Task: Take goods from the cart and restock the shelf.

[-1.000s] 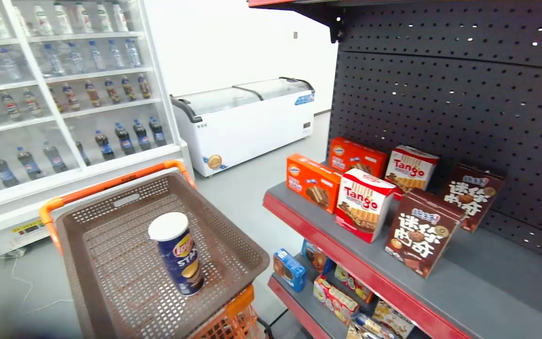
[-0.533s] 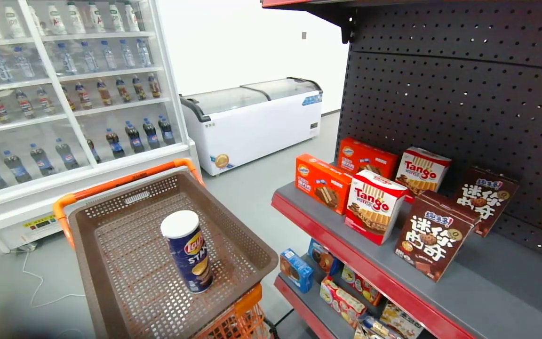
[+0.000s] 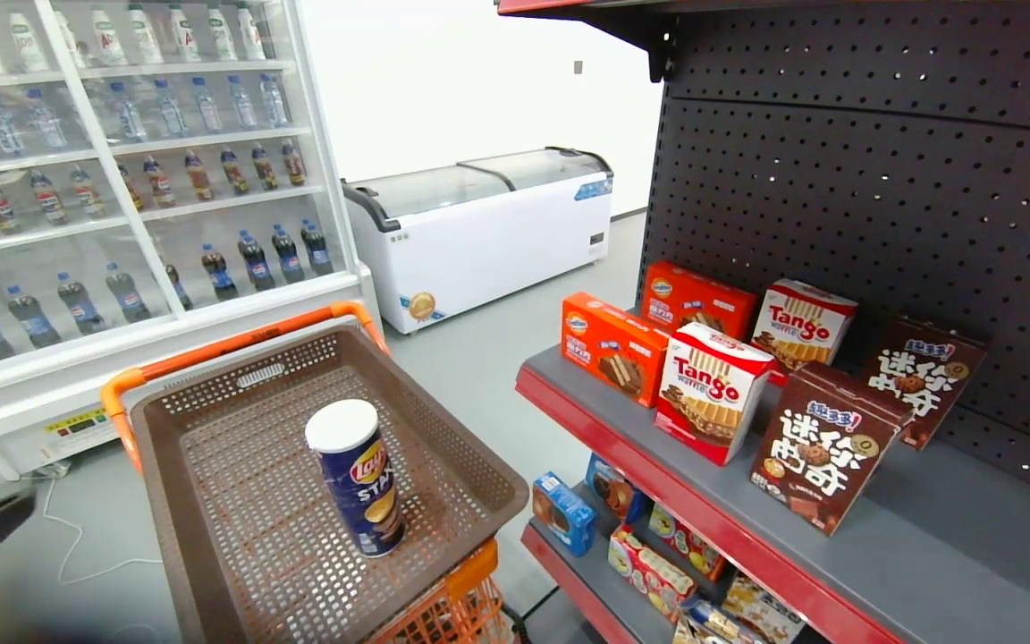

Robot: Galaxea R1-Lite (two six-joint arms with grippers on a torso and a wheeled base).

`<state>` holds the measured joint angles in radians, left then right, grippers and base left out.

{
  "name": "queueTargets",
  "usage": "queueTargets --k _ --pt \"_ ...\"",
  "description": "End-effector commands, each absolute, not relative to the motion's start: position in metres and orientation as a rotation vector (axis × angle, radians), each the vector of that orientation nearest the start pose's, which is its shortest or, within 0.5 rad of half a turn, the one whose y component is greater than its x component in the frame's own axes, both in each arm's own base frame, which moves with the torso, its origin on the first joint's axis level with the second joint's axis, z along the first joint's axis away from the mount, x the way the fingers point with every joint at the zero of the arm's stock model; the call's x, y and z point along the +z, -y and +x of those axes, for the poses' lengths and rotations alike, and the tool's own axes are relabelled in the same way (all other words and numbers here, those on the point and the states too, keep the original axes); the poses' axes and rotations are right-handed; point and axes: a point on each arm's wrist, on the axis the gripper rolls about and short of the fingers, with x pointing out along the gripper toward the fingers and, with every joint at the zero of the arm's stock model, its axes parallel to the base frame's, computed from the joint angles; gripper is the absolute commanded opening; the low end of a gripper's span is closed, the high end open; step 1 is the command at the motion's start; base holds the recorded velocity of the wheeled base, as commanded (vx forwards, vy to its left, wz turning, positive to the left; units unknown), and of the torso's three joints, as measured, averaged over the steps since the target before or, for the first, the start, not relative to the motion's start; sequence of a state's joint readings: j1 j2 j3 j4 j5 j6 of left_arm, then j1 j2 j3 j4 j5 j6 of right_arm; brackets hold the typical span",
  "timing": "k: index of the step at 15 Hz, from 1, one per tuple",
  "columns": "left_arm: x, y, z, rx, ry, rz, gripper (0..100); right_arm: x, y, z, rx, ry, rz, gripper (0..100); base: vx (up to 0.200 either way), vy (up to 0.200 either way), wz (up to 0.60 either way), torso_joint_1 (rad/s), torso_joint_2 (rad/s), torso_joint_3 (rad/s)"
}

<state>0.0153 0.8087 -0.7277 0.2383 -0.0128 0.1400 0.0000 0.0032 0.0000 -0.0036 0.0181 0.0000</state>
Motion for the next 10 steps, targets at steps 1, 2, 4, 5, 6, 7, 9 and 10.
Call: queueTargets --k 1,2,4,5,6,7,9,10 --pt "0.215 -0.006 0.168 -0.204 -0.547 0.102 100 0.076 0.0 -0.023 0.018 0.0 0.0 100 0.0 0.0 0.0 0.0 0.0 0.0" --pt "0.207 -0.007 0.175 -0.22 -0.552 0.105 100 0.076 0.0 -0.022 0.017 -0.002 0.0 100 0.0 0.0 0.0 0.0 0.0 0.0" --pt "0.165 -0.006 0.204 -0.26 -0.554 0.099 100 0.076 0.0 -0.022 0.018 -0.002 0.0 100 0.0 0.0 0.0 0.0 0.0 0.0" --pt "0.158 -0.005 0.208 -0.279 -0.556 0.095 100 0.076 0.0 -0.023 0.018 0.002 0.0 100 0.0 0.0 0.0 0.0 0.0 0.0" --pt "0.147 0.001 0.212 -0.312 -0.56 0.095 100 0.076 0.0 -0.023 0.018 0.0 0.0 100 0.0 0.0 0.0 0.0 0.0 0.0" --pt "0.133 0.01 0.216 -0.349 -0.544 0.108 100 0.076 0.0 -0.022 0.018 -0.002 0.0 100 0.0 0.0 0.0 0.0 0.0 0.0" --pt "0.12 0.018 0.22 -0.38 -0.531 0.101 100 0.076 0.0 -0.022 0.018 -0.002 0.0 100 0.0 0.0 0.0 0.0 0.0 0.0" --pt "0.114 0.023 0.223 -0.393 -0.531 0.079 100 0.076 0.0 -0.022 0.018 0.0 0.0 100 0.0 0.0 0.0 0.0 0.0 0.0"
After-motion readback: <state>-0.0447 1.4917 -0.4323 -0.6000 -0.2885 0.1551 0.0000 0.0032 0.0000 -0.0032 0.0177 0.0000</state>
